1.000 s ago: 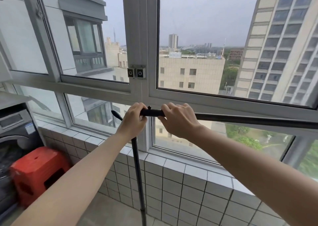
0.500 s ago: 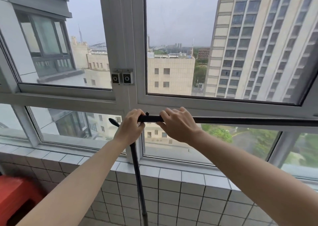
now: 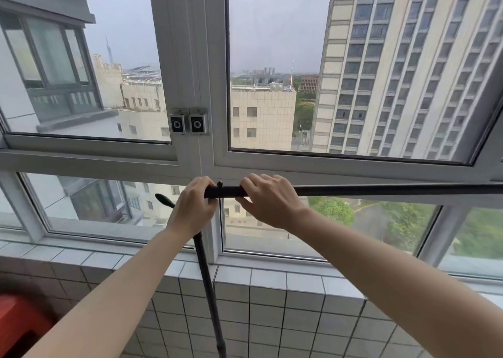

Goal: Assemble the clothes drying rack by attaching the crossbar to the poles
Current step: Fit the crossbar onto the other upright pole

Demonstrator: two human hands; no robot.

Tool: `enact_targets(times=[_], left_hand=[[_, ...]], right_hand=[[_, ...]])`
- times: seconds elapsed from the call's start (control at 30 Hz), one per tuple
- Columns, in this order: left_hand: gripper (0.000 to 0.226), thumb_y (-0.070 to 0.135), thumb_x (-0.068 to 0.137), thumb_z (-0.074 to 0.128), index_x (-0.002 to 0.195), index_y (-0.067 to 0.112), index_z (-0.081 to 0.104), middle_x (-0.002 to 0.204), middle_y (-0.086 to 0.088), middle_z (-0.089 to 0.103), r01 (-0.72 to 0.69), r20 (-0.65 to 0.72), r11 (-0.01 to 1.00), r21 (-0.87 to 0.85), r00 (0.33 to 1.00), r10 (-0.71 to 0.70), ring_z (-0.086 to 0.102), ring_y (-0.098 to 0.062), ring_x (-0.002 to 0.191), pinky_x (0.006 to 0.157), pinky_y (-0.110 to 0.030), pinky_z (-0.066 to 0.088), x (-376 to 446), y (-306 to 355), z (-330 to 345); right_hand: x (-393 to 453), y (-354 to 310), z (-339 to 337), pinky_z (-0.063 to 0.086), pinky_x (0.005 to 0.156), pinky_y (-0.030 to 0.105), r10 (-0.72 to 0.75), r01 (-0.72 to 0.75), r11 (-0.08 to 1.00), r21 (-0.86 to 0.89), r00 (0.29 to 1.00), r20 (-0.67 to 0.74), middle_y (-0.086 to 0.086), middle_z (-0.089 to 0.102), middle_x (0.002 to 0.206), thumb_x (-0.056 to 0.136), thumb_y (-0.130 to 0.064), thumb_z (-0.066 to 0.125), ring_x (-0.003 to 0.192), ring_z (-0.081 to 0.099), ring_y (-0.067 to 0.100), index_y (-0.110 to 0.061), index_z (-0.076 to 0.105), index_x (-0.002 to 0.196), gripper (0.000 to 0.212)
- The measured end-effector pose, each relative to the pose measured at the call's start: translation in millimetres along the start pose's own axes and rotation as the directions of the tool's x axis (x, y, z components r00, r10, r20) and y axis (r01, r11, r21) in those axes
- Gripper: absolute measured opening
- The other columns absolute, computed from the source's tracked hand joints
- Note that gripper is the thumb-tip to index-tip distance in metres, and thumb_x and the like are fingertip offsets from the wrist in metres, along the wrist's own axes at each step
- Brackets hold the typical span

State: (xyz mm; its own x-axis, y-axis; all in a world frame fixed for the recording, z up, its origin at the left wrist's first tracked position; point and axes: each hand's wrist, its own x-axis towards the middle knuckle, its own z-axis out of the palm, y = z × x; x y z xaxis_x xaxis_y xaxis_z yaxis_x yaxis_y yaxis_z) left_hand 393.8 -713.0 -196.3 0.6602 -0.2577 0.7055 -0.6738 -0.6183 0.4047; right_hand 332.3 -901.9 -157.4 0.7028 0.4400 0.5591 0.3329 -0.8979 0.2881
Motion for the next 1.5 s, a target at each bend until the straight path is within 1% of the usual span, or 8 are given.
enact_targets(times=[0.3, 0.4, 0.57, 0.67, 0.77, 1.0, 1.23, 1.5], left_hand=[[0.024, 0.007, 0.074, 0.063, 0.092, 0.019, 0.053, 0.079, 0.008, 0.05, -0.093, 0.088, 0.985, 0.143, 0.993, 0.081, 0.052, -0.017, 0.067, 0.056, -0.029, 0.044, -3.0, 13.4, -8.2], [0.03, 0.013, 0.074, 0.068, 0.101, 0.016, 0.055, 0.091, 0.001, 0.062, -0.158, 0.125, 0.961, 0.227, 0.983, 0.133, 0.059, -0.022, 0.079, 0.066, -0.037, 0.05, -0.5, 21.6, -14.6], [0.05, 0.028, 0.071, 0.074, 0.116, 0.018, 0.054, 0.106, -0.001, 0.065, -0.286, 0.228, 0.898, 0.335, 0.949, 0.217, 0.057, -0.025, 0.1, 0.088, -0.046, 0.047, 11.7, 45.8, -10.3], [0.053, 0.042, 0.077, 0.067, 0.122, 0.02, 0.05, 0.106, 0.001, 0.064, -0.404, 0.369, 0.836, 0.372, 0.891, 0.266, 0.056, -0.022, 0.103, 0.097, -0.043, 0.041, 13.0, 75.4, 8.9], [0.045, 0.042, 0.084, 0.061, 0.121, 0.017, 0.05, 0.101, 0.0, 0.066, -0.433, 0.343, 0.823, 0.368, 0.886, 0.313, 0.059, -0.022, 0.094, 0.089, -0.04, 0.046, 14.8, 108.5, 32.3], [0.032, 0.037, 0.09, 0.057, 0.114, 0.016, 0.053, 0.1, -0.001, 0.062, -0.398, 0.312, 0.897, 0.19, 0.891, 0.33, 0.062, -0.023, 0.087, 0.076, -0.039, 0.051, 23.5, 188.5, 80.0], [0.02, 0.031, 0.091, 0.058, 0.102, 0.014, 0.059, 0.094, -0.001, 0.059, -0.235, 0.301, 0.964, 0.122, 0.935, 0.19, 0.055, -0.021, 0.087, 0.077, -0.04, 0.034, 31.0, 233.0, 114.0], [0.018, 0.028, 0.088, 0.064, 0.1, 0.014, 0.063, 0.089, 0.001, 0.06, -0.24, 0.195, 0.961, 0.135, 0.958, 0.211, 0.053, -0.019, 0.081, 0.074, -0.036, 0.026, 30.5, 245.2, 133.9]], right_hand=[[-14.5, 5.7, -19.3, 0.055, 0.067, 0.043, 0.003, -0.004, 1.0, 0.029, 0.998, 0.06, 0.007, 0.065, 0.099, 0.095, -0.033, 0.046, 0.086, 0.062, 0.028, -0.01, 0.053, 0.108, 0.028], [-24.6, 13.1, -30.9, 0.054, 0.073, 0.044, 0.034, -0.035, 0.999, 0.012, 0.997, 0.063, 0.008, 0.066, 0.1, 0.093, -0.032, 0.049, 0.09, 0.062, 0.028, -0.009, 0.054, 0.106, 0.027], [-62.3, 48.1, -47.8, 0.053, 0.074, 0.041, 0.137, -0.129, 0.988, -0.089, 0.986, 0.091, 0.007, 0.065, 0.1, 0.093, -0.034, 0.05, 0.087, 0.062, 0.027, -0.01, 0.054, 0.106, 0.027], [-95.4, 79.4, -62.9, 0.053, 0.075, 0.041, 0.218, -0.203, 0.969, -0.138, 0.97, 0.105, 0.006, 0.064, 0.1, 0.093, -0.036, 0.051, 0.087, 0.061, 0.026, -0.01, 0.053, 0.108, 0.03], [-123.2, 111.8, -79.0, 0.052, 0.074, 0.039, 0.278, -0.252, 0.947, -0.2, 0.954, 0.112, 0.006, 0.064, 0.098, 0.094, -0.036, 0.049, 0.086, 0.062, 0.026, -0.011, 0.053, 0.106, 0.028], [-186.5, 185.7, -112.1, 0.052, 0.079, 0.04, 0.381, -0.339, 0.906, -0.255, 0.914, 0.137, 0.007, 0.066, 0.1, 0.091, -0.029, 0.054, 0.09, 0.063, 0.026, -0.011, 0.055, 0.108, 0.025], [-218.8, 232.2, -115.1, 0.043, 0.075, 0.043, 0.361, -0.306, 0.909, -0.282, 0.917, 0.17, 0.009, 0.061, 0.09, 0.099, -0.024, 0.04, 0.082, 0.058, 0.029, -0.012, 0.049, 0.109, 0.018], [-227.9, 256.5, -113.1, 0.045, 0.073, 0.043, 0.343, -0.297, 0.923, -0.245, 0.924, 0.172, 0.009, 0.061, 0.094, 0.1, -0.026, 0.041, 0.082, 0.057, 0.028, -0.013, 0.048, 0.115, 0.021]])
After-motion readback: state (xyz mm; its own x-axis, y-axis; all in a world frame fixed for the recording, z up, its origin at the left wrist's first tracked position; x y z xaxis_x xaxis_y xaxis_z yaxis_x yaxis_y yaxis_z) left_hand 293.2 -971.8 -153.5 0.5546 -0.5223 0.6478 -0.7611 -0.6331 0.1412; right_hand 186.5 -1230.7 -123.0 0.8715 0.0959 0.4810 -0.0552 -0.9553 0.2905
